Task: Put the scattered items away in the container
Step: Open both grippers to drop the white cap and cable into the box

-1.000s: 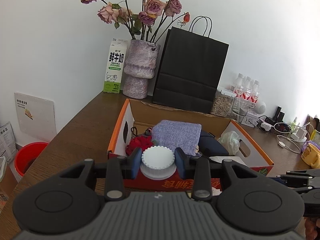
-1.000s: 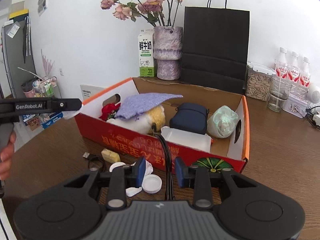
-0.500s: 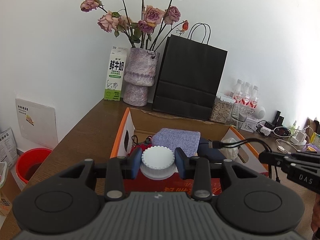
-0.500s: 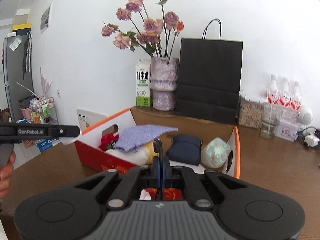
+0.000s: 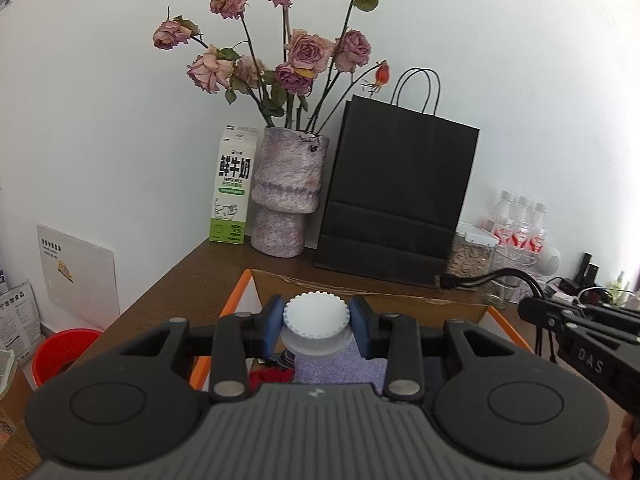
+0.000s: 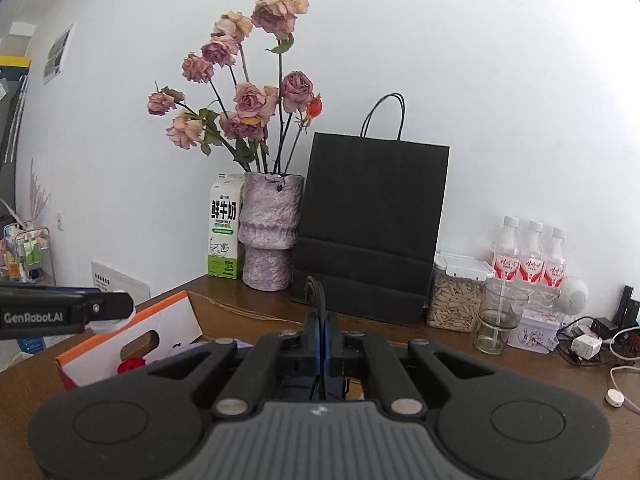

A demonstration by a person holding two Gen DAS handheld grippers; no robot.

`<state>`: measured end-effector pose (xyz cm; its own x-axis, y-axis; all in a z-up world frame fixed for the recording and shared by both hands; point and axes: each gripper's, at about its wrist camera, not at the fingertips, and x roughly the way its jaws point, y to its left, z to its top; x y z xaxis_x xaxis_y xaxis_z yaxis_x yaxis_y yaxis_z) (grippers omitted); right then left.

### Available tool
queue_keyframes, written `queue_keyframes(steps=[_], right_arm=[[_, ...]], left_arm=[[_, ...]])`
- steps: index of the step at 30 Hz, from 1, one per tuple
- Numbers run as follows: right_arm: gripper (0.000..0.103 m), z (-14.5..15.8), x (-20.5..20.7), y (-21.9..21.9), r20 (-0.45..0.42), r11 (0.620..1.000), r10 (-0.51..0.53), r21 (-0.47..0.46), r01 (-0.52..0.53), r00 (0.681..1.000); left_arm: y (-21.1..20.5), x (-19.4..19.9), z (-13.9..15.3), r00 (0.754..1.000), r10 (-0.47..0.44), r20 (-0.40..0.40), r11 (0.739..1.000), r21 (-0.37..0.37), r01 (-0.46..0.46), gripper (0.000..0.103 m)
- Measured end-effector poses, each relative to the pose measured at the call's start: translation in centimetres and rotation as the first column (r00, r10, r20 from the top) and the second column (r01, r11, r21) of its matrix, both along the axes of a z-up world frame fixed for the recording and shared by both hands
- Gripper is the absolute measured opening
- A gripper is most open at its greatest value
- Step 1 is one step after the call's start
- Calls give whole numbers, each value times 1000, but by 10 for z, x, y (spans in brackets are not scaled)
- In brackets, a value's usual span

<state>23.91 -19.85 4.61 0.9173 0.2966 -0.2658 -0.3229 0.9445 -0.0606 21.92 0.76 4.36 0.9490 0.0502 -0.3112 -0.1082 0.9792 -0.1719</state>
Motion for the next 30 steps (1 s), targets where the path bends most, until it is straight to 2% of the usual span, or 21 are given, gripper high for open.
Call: queue_keyframes(steps=[3,6,13,14,15,16,17,18,19,20,21,30], right_arm=[[2,-19,11,-4,-16,1000,-4,25,5,1000],[2,-30,20,-9,-49,1000,-3,26,4,999],[2,-44,27,-11,-91,999,-4,38,8,996],[2,-44,26,-11,-89,999,1,44,3,996],[4,-44,24,-13,-82,998,0,55,4,997],[11,-44,22,-14,-77,998,-1,66,6,997],[19,-44,20,-15,-81,997,3,71,3,997],[45,-44,18,-16,-87,997,11,77,-4,996],[83,-43,16,-16,-86,996,16,86,-9,996],[95,-42,13,-15,-80,996,19,87,-12,997],[103,-41,11,-13,-72,997,21,81,-15,997],[103,-37,-1,-4,-78,998,16,55,-12,997]], left_arm=[[4,20,-14,999,38,-12,999,10,-38,37],[9,30,-27,999,36,-29,999,17,-36,37],[7,26,-31,999,21,-30,999,45,-20,38],[6,25,-31,1000,19,-23,998,53,-17,44],[4,23,-31,1000,17,-13,998,62,-16,61],[2,21,-30,1000,21,-2,997,71,-21,74],[1,19,-30,1000,28,13,996,82,-29,103],[0,15,-29,998,39,46,994,96,-44,103],[-2,12,-29,997,42,71,993,109,-50,103],[-3,10,-29,996,43,83,991,122,-53,103],[-4,9,-29,996,41,85,990,133,-52,103],[-1,5,-31,997,35,65,991,126,-43,103]])
